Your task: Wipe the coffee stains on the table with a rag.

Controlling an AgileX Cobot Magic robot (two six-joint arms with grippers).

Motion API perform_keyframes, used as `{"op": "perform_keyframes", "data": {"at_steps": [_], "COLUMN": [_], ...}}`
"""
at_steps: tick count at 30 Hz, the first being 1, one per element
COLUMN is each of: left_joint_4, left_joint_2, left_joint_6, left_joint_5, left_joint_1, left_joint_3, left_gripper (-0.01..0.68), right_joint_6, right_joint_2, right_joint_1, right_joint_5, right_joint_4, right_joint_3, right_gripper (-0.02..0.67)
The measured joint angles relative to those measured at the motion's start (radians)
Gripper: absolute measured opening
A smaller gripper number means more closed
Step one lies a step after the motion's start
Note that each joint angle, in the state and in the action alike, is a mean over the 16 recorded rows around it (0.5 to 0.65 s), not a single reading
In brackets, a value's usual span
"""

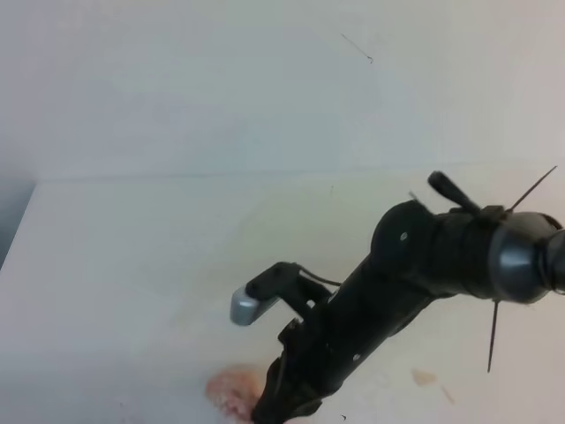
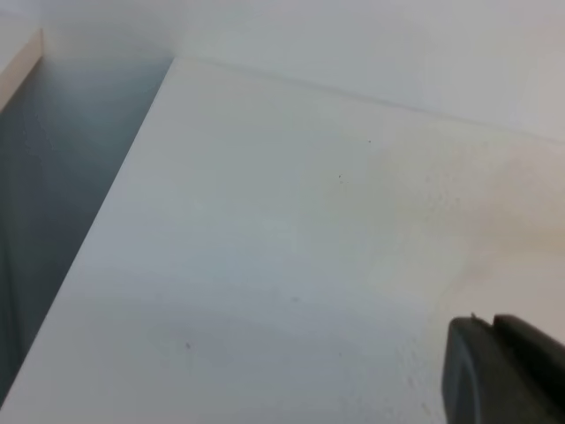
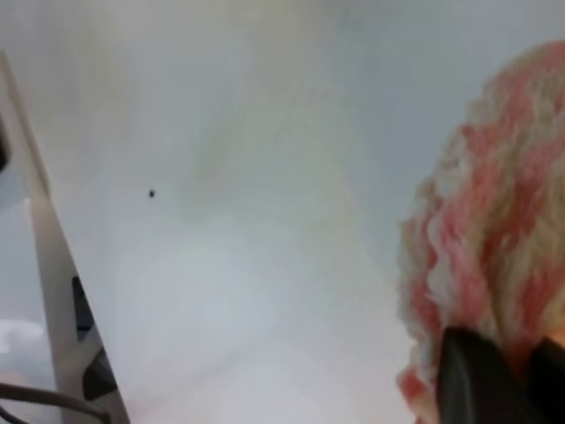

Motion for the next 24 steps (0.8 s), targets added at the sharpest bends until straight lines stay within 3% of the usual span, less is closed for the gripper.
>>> {"op": "perform_keyframes", "data": {"at_steps": [10,24], "left_joint_4": [0.0,0.0], "left_joint_2": [0.004,0.016], "left_joint_6": [0.0,0.0], "left_joint_5": [0.001,0.008], "left_joint_1": [0.0,0.0], "left_joint_3": [-0.006,-0.025], "left_gripper": [-0.001,-0.001], "right_joint_6": [0.002,0.045], "right_joint_2": [0.052,0.069], "right_joint_1": [0.07,-0.088], "right_joint_5": [-0.079,-0.116], "right_joint_4": [-0.004,-0.114], "right_joint_3": [0.0,0.0], "right_gripper": [-0.003,-0.003]}}
